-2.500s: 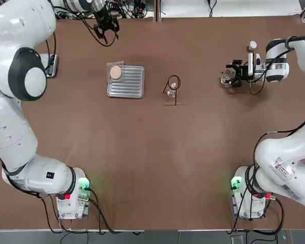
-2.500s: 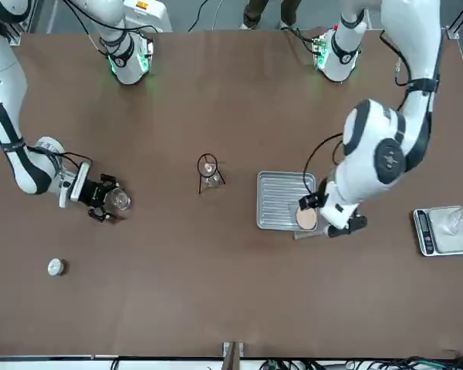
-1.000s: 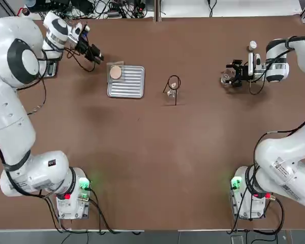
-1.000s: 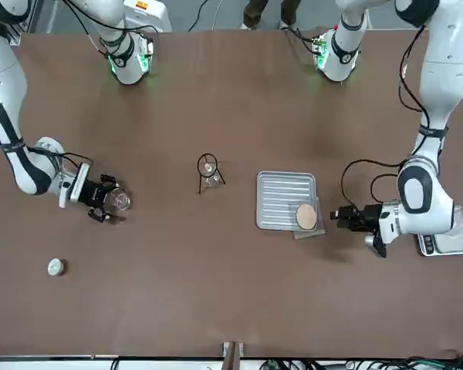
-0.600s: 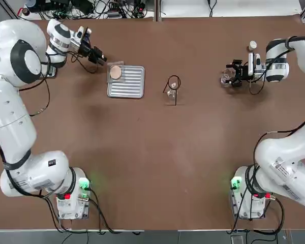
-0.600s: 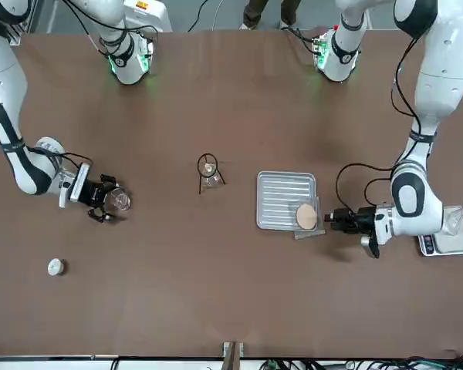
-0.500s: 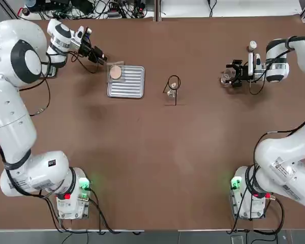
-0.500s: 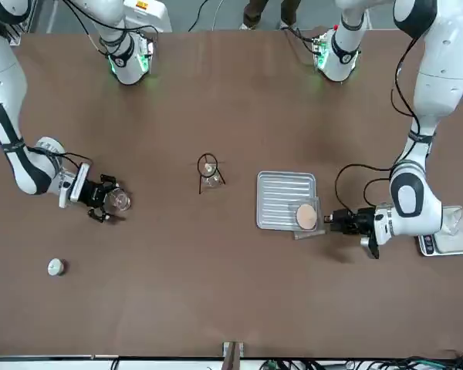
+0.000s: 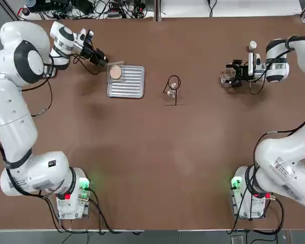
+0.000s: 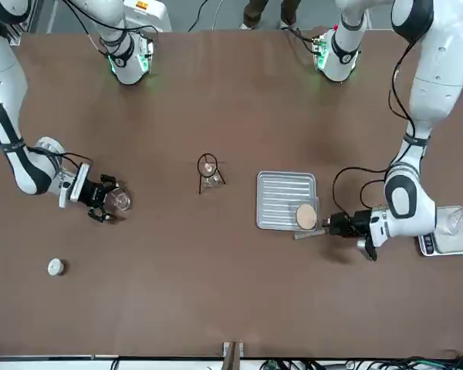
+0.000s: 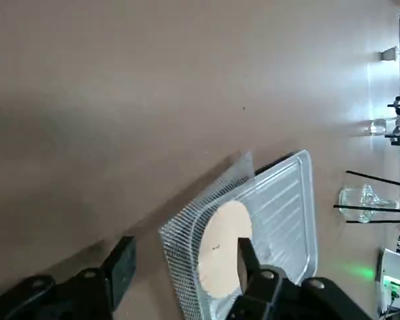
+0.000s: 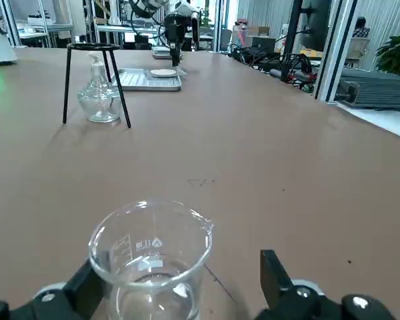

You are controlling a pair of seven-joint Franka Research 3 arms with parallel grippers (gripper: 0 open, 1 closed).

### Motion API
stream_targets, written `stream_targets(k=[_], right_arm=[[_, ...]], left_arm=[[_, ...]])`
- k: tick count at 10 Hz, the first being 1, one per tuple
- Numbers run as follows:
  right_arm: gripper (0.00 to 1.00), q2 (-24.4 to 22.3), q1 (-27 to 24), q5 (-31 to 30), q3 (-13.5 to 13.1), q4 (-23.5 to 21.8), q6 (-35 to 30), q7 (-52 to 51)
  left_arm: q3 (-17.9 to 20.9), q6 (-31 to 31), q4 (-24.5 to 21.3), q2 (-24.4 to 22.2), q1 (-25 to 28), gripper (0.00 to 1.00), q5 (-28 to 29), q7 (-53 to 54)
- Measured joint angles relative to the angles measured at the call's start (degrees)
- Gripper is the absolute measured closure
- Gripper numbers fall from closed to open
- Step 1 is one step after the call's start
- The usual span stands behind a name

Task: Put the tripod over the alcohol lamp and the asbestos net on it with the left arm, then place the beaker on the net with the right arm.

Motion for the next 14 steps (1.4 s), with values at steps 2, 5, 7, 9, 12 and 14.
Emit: stream_targets(k=[2,5,7,9,12,14], right_arm=[[0.0,0.0,0.0,0.0,0.0,0.0,0.0,0.0],[0.0,0.0,0.0,0.0,0.0,0.0,0.0,0.0],[0.0,0.0,0.0,0.0,0.0,0.0,0.0,0.0],[0.0,0.0,0.0,0.0,0.0,0.0,0.0,0.0],[0.0,0.0,0.0,0.0,0.0,0.0,-0.1,0.0],[0.01,0.0,0.0,0.1,0.0,0.0,-0.1,0.0]], left_arm=[[0.0,1.2,0.0,0.3,-1.0,0.33,0.0,0.0],[0.0,1.3,0.0,0.6,-1.0,0.37,0.0,0.0],[0.0,1.4,0.0,0.6,-1.0,0.48,0.0,0.0],[0.0,1.4,0.1,0.6,-1.0,0.69,0.0,0.0],[0.0,1.4,0.3,0.6,-1.0,0.85,0.0,0.0],[0.0,1.4,0.5,0.6,-0.9,0.97,0.0,-0.1]])
